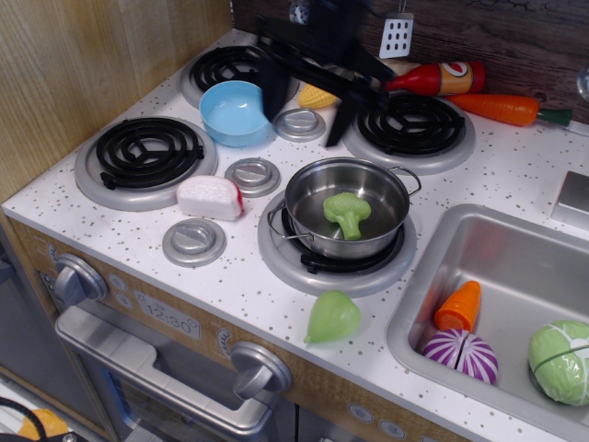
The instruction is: Take broccoli out of pan
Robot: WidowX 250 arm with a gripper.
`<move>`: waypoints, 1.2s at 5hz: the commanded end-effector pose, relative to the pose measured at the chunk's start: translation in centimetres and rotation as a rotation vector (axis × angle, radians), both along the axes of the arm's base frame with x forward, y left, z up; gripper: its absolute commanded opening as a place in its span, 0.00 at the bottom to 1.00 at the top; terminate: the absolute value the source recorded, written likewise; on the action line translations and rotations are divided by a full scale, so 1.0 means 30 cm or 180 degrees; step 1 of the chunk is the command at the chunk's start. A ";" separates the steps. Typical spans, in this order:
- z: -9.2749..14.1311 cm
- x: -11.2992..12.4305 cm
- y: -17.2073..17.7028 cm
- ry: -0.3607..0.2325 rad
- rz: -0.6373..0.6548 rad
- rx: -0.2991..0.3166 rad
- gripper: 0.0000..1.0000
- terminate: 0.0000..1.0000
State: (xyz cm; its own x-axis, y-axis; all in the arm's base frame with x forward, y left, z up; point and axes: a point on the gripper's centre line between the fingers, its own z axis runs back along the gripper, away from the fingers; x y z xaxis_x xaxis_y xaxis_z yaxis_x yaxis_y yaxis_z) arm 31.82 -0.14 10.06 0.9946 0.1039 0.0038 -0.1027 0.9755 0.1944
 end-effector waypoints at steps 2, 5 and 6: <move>-0.056 -0.008 -0.092 -0.0583 0.0021 -0.0097 1.00 0.00; -0.150 0.030 -0.094 -0.0796 -0.0101 -0.0236 1.00 0.00; -0.181 0.030 -0.093 -0.0812 -0.0068 -0.0317 1.00 0.00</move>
